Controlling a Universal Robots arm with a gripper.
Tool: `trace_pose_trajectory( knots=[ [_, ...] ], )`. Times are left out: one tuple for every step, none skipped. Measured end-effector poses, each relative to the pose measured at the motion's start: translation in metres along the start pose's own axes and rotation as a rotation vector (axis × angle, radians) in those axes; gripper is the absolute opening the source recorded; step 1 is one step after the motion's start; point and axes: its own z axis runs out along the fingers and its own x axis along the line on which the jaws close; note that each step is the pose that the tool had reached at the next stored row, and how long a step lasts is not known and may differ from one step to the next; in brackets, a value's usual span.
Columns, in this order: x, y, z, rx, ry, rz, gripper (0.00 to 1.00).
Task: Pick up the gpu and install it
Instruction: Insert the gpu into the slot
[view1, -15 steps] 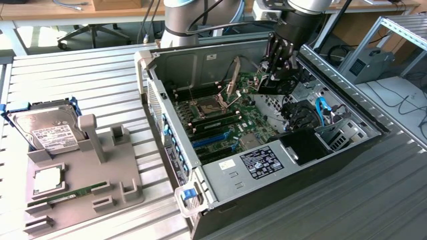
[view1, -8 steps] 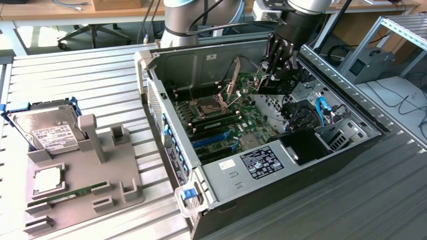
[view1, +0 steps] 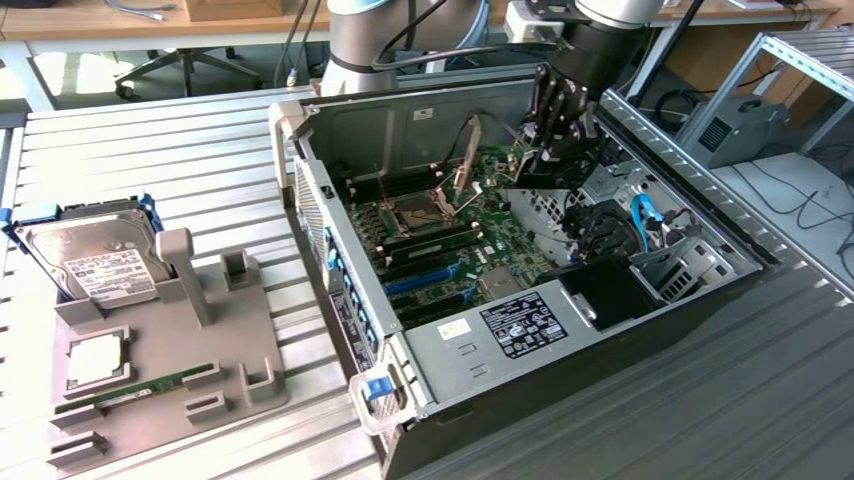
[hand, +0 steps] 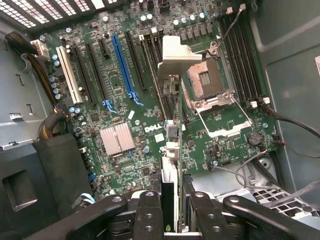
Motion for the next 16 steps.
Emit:
trace_pose_trajectory(
  knots=[
    [0.0,0.0,0.0,-0.0001,0.0,-0.002,0.27],
    [0.0,0.0,0.0,-0.0001,0.0,-0.004,0.27],
    [0.0,0.0,0.0001,-0.0001,0.0,-0.005,0.27],
    [0.0,0.0,0.0001,-0.0002,0.0001,-0.007,0.27],
    [0.0,0.0,0.0001,-0.0002,0.0001,-0.01,0.27],
    [0.0,0.0,0.0001,-0.0002,0.0001,-0.012,0.27],
    [0.0,0.0,0.0002,-0.0003,0.0001,-0.014,0.27],
    [0.0,0.0,0.0002,-0.0003,0.0002,-0.016,0.27],
    [0.0,0.0,0.0002,-0.0004,0.0002,-0.018,0.27],
    [0.0,0.0,0.0002,-0.0004,0.0002,-0.019,0.27],
    [0.0,0.0,0.0002,-0.0004,0.0002,-0.021,0.27],
    [0.0,0.0,0.0002,-0.0005,0.0002,-0.023,0.27],
    [0.0,0.0,0.0002,-0.0005,0.0003,-0.025,0.27],
    [0.0,0.0,0.0002,-0.0005,0.0003,-0.026,0.27],
    [0.0,0.0,0.0003,-0.0005,0.0003,-0.028,0.27],
    [0.0,0.0,0.0003,-0.0006,0.0003,-0.029,0.27]
  ],
)
